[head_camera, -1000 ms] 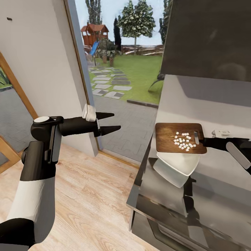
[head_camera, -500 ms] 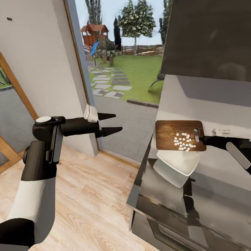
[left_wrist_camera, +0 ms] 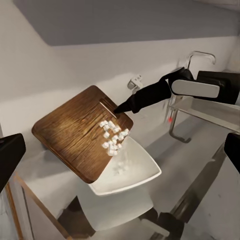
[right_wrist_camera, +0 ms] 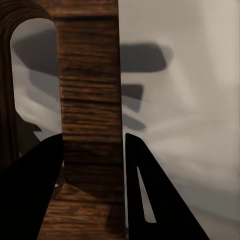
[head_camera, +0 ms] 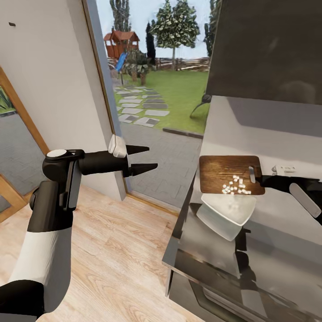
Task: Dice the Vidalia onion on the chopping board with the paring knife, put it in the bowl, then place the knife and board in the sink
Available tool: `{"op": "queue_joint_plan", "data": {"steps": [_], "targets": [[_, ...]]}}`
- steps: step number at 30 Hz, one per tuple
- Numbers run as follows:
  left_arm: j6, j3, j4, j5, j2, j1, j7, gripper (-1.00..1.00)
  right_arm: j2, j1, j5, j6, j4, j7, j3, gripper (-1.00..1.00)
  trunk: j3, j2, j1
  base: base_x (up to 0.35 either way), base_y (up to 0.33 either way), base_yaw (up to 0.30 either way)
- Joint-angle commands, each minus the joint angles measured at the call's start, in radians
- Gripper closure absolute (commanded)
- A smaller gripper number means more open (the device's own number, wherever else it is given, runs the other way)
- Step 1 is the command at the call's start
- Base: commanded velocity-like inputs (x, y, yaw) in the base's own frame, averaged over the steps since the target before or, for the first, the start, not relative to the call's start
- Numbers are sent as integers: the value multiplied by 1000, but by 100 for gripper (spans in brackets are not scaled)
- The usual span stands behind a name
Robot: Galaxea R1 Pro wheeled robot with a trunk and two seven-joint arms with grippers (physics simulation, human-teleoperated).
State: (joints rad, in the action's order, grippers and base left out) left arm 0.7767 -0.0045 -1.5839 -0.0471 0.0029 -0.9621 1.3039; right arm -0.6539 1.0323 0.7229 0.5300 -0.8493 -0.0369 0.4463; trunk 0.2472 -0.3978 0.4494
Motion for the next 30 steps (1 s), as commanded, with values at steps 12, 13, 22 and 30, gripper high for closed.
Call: {"op": "queue_joint_plan", "data": {"steps": [12,13,22,30], "targets": [[9,0,-1,-5,0,-1,5,-100,-1,2,0,2,3,-2,5,100,2,-2,1,0,0,0],[9,0,-1,-5,0,-1,6,-100,-1,2,0,3,3,-2,5,100,2,-2,1,0,0,0],[9,0,-1,-5,0,-1,6,-100,-1,2,0,2,3,-1,5,100,2,-2,1,0,0,0],[9,0,-1,-5,0,-1,5,-100,-1,2,0,2,3,-2,5,100,2,-2,1,0,0,0]]}}
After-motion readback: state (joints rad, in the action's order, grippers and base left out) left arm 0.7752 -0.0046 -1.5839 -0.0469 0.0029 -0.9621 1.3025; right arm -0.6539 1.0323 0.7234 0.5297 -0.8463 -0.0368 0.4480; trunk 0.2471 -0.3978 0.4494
